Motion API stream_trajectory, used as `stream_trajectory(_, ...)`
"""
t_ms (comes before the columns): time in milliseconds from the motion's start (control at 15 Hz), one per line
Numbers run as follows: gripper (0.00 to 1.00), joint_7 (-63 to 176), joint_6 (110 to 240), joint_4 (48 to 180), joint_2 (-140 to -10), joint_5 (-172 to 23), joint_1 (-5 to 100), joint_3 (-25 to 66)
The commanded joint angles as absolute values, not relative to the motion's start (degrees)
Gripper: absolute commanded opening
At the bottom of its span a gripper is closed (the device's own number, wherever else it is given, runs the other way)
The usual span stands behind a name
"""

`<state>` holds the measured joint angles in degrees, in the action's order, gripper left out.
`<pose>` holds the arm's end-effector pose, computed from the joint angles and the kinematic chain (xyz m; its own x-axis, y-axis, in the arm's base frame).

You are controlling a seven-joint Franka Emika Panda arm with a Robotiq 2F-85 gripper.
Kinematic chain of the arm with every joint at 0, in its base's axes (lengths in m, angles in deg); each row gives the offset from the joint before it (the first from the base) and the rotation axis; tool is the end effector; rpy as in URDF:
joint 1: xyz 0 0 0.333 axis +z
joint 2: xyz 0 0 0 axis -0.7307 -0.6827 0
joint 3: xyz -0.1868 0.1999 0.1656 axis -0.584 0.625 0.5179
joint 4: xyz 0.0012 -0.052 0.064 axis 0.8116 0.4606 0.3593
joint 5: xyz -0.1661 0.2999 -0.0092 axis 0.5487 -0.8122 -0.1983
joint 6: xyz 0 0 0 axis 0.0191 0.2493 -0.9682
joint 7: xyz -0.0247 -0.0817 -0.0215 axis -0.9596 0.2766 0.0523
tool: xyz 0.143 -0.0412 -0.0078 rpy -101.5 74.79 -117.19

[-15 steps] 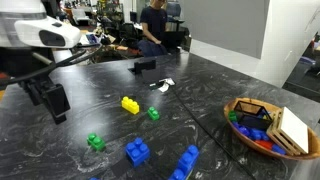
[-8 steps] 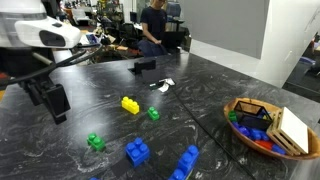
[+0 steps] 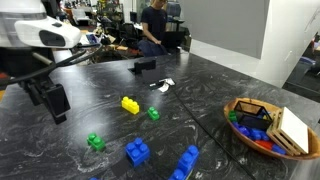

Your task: Place the green block on the front left on top of the square blue block

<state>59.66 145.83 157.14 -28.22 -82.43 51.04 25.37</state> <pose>0.3381 0.0382 0.4949 0.9994 0.0346 0.0029 0.0348 -0.9962 -0.0795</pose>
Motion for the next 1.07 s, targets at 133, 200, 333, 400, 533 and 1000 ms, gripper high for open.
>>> stream_trajectory(133,1.0,59.92,145.64,156.99,-28.25,-82.69,50.4,25.89)
stream_trajectory(200,1.0,59.92,145.64,156.99,-28.25,-82.69,50.4,25.89)
stream_trajectory(333,1.0,59.92,145.64,156.99,-28.25,-82.69,50.4,25.89)
stream_trajectory(400,1.0,59.92,145.64,156.99,-28.25,-82.69,50.4,25.89)
stream_trajectory(533,1.0,59.69,145.61,157.0,-28.53,-82.49,50.36,26.05)
stream_trajectory(1000,1.0,59.62,147.99,157.11,-31.85,-78.86,50.52,27.95)
